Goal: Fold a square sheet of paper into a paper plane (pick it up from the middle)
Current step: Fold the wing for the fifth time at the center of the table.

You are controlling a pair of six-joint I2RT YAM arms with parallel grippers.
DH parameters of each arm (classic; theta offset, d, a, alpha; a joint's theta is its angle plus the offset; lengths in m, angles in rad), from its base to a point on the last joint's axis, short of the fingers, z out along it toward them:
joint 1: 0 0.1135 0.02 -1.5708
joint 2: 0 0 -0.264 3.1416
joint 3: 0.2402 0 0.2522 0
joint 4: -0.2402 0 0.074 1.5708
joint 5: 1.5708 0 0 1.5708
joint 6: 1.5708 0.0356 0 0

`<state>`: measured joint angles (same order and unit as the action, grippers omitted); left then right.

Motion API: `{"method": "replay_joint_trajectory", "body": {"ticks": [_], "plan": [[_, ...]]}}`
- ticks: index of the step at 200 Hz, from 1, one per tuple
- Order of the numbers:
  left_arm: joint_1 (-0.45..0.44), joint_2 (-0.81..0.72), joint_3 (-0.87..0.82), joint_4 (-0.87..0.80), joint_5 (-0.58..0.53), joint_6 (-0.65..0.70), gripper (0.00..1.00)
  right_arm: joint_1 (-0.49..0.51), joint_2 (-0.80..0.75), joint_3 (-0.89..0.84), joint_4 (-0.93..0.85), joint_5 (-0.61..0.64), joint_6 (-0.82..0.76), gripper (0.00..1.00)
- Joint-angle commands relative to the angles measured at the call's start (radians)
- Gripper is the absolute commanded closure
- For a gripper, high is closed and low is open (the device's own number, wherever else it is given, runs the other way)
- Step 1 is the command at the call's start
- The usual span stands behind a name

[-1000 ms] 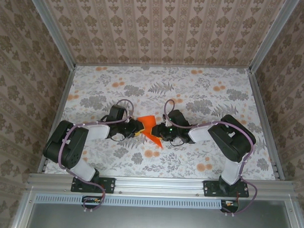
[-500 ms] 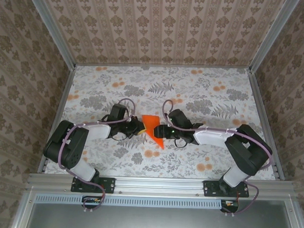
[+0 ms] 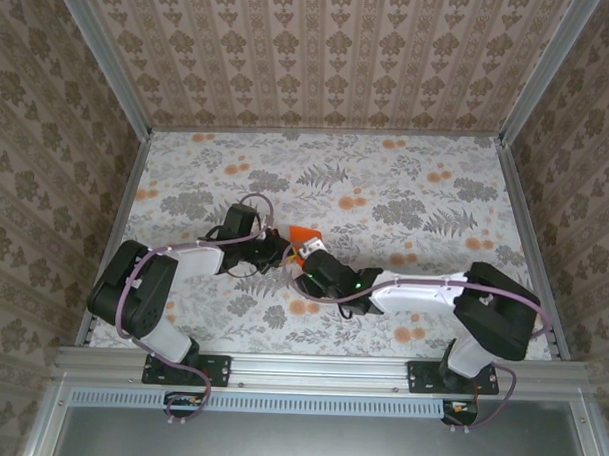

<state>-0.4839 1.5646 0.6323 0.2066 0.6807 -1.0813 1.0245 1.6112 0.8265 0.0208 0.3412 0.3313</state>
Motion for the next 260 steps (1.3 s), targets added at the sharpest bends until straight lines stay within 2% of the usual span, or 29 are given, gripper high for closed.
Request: {"method": "replay_joint_trajectory", "body": {"ticks": [1, 95, 195, 225, 258, 260], "plan": [[-0.005, 0.009, 0.030, -0.040, -0.006, -0.015, 0.96, 0.016, 0.073, 0.075, -0.052, 0.117, -0.021, 0.43], [-0.006, 0.008, 0.041, -0.055, -0.012, -0.017, 0.97, 0.062, 0.218, 0.142, -0.087, 0.279, 0.026, 0.55], [-0.005, 0.009, 0.041, -0.067, -0.013, -0.011, 0.95, 0.064, 0.237, 0.141, -0.066, 0.267, 0.014, 0.77], [-0.004, 0.003, 0.041, -0.078, -0.018, -0.008, 0.89, 0.063, 0.232, 0.138, -0.060, 0.237, 0.013, 0.86], [0.021, -0.037, 0.032, -0.110, -0.022, 0.009, 0.75, 0.054, 0.202, 0.121, -0.039, 0.166, 0.015, 0.92], [0.043, -0.041, 0.030, -0.113, -0.022, 0.010, 0.74, 0.051, 0.199, 0.119, -0.036, 0.158, 0.017, 0.93]]}}
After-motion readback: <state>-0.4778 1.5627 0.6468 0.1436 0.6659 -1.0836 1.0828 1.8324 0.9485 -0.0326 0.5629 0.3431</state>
